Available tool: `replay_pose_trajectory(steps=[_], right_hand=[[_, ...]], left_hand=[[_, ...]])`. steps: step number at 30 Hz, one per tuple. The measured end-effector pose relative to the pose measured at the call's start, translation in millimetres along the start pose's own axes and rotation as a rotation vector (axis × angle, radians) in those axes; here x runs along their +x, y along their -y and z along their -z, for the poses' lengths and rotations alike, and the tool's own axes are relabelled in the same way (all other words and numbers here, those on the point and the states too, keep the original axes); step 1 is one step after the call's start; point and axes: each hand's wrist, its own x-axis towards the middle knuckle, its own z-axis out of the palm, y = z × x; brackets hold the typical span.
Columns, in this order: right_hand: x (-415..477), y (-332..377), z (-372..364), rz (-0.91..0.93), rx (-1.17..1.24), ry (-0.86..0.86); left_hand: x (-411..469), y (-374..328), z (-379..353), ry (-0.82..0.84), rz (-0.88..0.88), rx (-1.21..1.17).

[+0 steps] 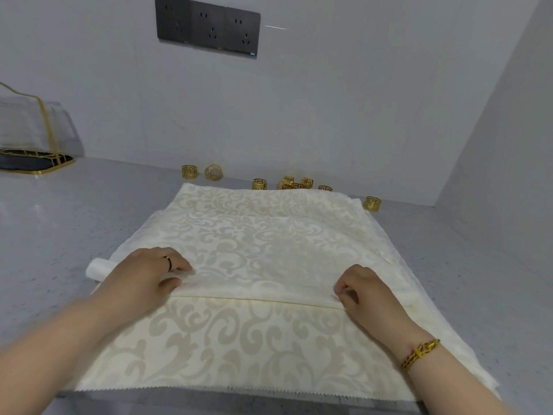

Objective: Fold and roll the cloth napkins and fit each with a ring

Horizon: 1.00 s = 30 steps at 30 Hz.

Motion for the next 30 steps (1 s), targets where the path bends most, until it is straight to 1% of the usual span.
replay_pose_trajectory(steps=[1,3,4,6,8,9,11,13,15,16,18,20,22,24,25,27,28,30], right_hand=[[-2,-1,0,0.015,-0.017,-0.009],[-7,-4,2,0.04,-0.01,0.019],[-9,-5,4,0.049,0.009,0.046],[-13,-7,8,0.059,0.036,0.089],[-12,-8,9,0.037,0.022,0.095],[-11,-7,10,0.021,0.004,0.084],[-7,-4,11,-0.032,-0.004,0.054],[-4,-4,12,-0.109,0.065,0.023],[1,-2,12,-0.181,0.138,0.005],[4,-1,12,-0.199,0.135,0.005],[13,-2,8,-0.207,0.057,0.008],[19,1,3,-0.202,-0.075,-0.013],[24,3,-4,-0.064,-0.196,-0.1],[24,3,-9,0.057,-0.24,-0.129],[23,2,-11,0.075,-0.261,-0.115],[20,1,-10,0.047,-0.262,-0.053],[18,0,-7,0.037,-0.239,-0.015],[10,-3,1,0.042,-0.167,0.053]], left_hand=[[-1,-3,1,0.011,-0.061,0.029],[-5,-6,1,0.018,-0.122,0.089],[-8,-6,1,0.012,-0.132,0.085],[-13,-7,4,0.053,-0.113,0.036],[-17,-8,5,0.059,-0.092,0.034],[-17,-9,6,0.054,-0.075,0.028],[-14,-14,8,0.043,0.021,-0.03],[-11,-10,5,0.009,0.126,-0.074],[-5,-6,2,0.017,0.237,-0.098],[-1,-6,1,0.037,0.276,-0.096],[6,-8,-1,0.085,0.33,-0.057],[14,-14,-1,0.116,0.348,0.051],[20,-23,0,0.102,0.297,0.188],[25,-31,-1,0.108,0.193,0.272],[27,-35,-3,0.141,0.126,0.296],[27,-45,-10,0.211,0.032,0.282],[25,-47,-12,0.225,0.015,0.258],[20,-46,-11,0.192,0.024,0.158]])
